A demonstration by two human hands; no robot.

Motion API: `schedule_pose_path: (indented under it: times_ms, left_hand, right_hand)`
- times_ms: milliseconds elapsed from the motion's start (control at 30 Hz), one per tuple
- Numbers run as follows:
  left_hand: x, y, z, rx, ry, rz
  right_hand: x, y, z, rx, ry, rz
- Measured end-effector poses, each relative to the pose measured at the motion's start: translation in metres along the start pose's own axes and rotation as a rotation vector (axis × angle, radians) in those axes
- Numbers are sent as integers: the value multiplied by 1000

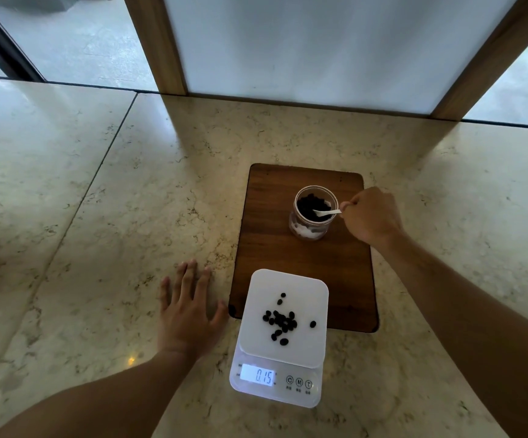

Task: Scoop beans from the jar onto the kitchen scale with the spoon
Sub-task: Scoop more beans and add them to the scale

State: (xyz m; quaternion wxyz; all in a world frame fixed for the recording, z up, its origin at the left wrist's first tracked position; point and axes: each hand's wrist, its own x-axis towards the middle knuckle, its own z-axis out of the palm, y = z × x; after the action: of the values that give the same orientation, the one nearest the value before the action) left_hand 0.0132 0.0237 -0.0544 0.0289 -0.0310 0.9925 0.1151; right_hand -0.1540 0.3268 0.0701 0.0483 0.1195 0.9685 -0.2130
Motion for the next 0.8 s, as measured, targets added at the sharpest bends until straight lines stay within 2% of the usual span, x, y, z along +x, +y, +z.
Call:
schedule_pose_path:
  times_ms: [100,433,633,800]
  left_hand:
    - [1,0,0,-3,-3,-3]
    - [0,0,-1,-9,-10,3]
    - [0,1,-1,-20,-2,5]
    - [0,-1,0,-12,-3,8]
  right_hand:
    - [4,4,4,100,-47,85]
    - [7,5,4,204,-153,212]
    - [7,9,7,357,-104,267]
    - [7,10,7,355,-136,254]
